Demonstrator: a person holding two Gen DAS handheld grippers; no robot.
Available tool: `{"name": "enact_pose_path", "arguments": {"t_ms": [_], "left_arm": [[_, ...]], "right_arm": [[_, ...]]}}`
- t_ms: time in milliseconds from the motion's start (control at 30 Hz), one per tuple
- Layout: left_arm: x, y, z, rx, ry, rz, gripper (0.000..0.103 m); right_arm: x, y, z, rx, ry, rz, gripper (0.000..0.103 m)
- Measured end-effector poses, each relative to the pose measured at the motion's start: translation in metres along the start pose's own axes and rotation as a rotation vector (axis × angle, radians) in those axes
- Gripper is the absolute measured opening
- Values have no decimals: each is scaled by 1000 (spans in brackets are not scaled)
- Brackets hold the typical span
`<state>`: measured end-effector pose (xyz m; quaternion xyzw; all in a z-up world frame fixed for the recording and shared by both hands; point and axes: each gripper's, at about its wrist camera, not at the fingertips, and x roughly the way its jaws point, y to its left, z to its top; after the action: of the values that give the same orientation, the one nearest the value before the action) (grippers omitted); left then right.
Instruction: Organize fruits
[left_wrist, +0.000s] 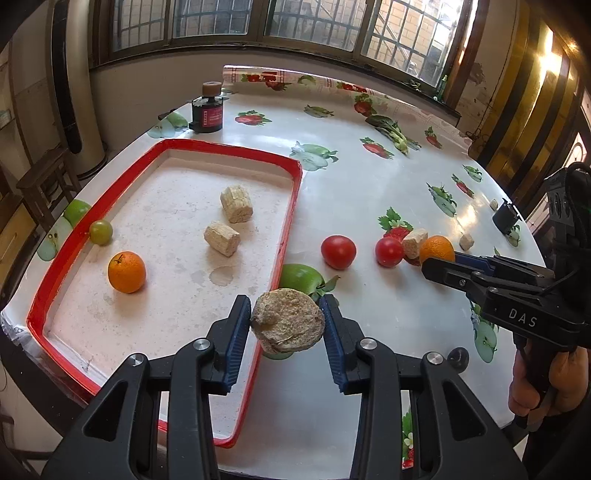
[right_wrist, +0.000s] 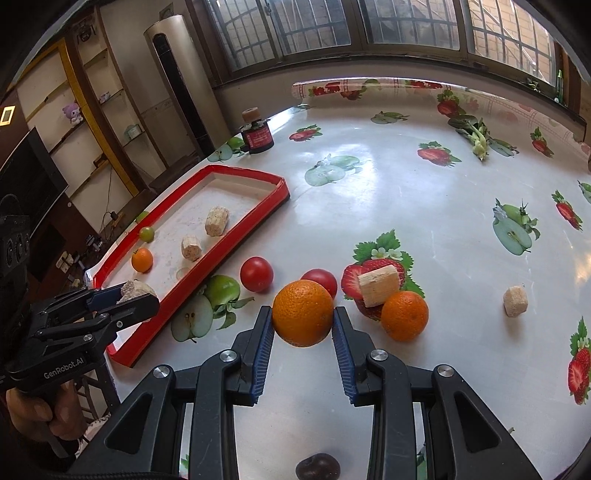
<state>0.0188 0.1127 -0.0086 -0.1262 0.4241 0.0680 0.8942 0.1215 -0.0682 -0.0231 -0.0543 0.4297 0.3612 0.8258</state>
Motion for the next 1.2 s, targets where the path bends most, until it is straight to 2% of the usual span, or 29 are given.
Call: {"name": "enact_pose_path", "arguments": {"t_ms": [900, 1200], "left_arm": [[-14, 112, -17, -204, -10, 110, 36], [-7, 135, -12, -237, -2, 132, 36]], "right_arm": [[56, 94, 47, -146, 38, 115, 33], [84, 140, 43, -229, 92, 171, 32]]}}
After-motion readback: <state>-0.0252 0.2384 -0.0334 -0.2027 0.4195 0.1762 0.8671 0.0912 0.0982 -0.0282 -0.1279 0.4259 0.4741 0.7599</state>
